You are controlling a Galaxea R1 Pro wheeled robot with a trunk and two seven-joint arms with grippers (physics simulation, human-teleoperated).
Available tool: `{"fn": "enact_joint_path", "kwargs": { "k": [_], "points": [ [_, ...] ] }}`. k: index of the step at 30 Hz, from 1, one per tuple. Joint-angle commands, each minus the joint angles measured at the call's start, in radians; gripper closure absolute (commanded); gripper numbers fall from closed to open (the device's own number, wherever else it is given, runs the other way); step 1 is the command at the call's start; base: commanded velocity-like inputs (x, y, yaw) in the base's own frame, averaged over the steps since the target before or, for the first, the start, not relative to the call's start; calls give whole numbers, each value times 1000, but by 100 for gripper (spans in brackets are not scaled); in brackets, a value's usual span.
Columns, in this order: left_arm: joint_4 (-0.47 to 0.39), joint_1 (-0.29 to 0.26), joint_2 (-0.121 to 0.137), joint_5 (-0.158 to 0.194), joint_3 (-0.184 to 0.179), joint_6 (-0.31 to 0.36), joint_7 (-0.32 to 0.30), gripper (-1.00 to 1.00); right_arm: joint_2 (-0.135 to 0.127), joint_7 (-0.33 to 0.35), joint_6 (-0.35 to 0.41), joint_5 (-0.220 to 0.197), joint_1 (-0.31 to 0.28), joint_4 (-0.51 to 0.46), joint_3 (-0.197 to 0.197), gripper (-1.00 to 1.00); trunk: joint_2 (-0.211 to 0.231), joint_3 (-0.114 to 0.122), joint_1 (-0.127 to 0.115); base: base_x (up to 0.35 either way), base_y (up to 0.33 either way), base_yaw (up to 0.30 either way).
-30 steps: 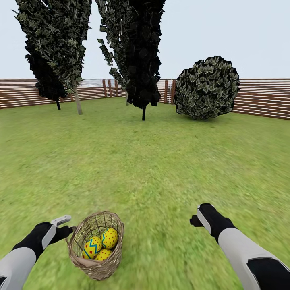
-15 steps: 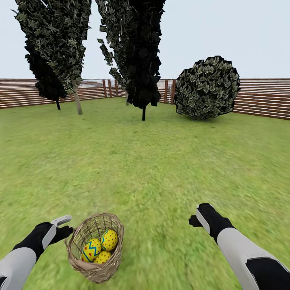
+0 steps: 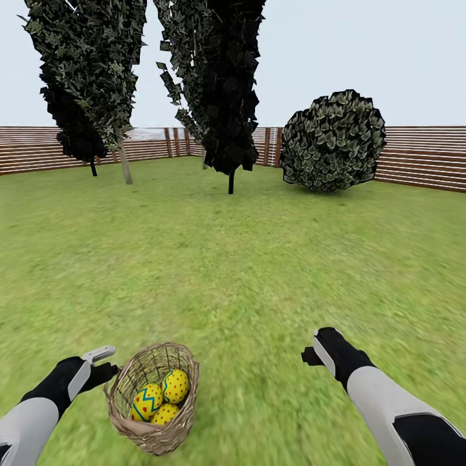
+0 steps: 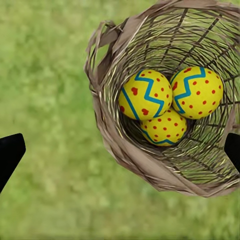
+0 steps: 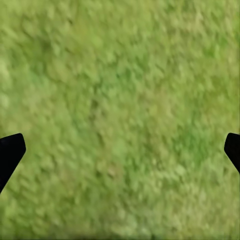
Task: Take the three Easter eggs out of the wicker basket on the lawn in the garden, then place them on the lawn next to a single tree (choose any tree) so that all three eggs are next to the same tree and none are left in the basket.
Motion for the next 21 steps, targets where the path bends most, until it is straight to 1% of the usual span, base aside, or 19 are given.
{"fn": "enact_joint_path", "kwargs": {
  "k": [1,4,21],
  "points": [
    [-2,0,-1,10,3,6,6,-100,-1,-7,4,-11,-1,-1,7,-100,-1,-1,0,0,0,0],
    [-2,0,-2,10,3,5,5,-100,-2,-7,4,-11,-1,-1,7,-100,-1,-1,0,0,0,0],
    [-1,0,-1,12,5,5,5,-100,-1,-7,4,-10,0,1,7,-100,-120,-54,65,0,0,0]
  ]
}}
